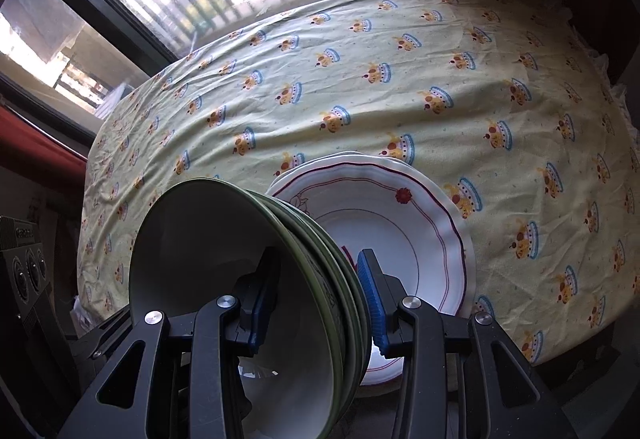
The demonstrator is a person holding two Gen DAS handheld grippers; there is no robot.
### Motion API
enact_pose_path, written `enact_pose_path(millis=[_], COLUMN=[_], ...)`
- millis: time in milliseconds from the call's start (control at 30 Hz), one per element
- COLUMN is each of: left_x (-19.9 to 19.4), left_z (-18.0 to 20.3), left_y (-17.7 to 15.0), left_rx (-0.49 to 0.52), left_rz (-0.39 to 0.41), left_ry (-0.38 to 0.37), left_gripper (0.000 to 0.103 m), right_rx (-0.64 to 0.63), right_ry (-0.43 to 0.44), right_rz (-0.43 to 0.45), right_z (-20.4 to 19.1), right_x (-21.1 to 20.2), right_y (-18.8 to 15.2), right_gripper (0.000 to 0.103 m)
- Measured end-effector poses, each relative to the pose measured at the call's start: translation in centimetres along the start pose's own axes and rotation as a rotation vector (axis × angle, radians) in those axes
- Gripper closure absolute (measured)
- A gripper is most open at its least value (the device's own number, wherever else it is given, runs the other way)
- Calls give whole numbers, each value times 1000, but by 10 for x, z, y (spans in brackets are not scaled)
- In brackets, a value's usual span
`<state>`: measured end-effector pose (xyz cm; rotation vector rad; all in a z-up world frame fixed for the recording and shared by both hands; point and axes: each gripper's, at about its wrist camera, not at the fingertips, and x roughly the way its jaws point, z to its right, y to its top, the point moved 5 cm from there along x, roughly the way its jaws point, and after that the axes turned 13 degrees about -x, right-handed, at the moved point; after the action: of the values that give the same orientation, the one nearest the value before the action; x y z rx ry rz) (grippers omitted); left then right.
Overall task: Organize plates and bowls
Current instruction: 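Lower the nested bowls onto the red-rimmed dish with both grippers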
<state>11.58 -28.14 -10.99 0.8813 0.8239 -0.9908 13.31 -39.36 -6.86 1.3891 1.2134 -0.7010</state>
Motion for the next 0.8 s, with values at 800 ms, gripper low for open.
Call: enact_pose_path(millis=[800], left_x=[33], left_z=[12], left_y=[6], left_rx=[-27], left_rz=[-14], left_ry=[86], left_gripper=[48], right_rx=[-3], right_ry=[36], right_rz=[-64], right_z=[33], right_x=[31], right_y=[10], right_gripper=[60])
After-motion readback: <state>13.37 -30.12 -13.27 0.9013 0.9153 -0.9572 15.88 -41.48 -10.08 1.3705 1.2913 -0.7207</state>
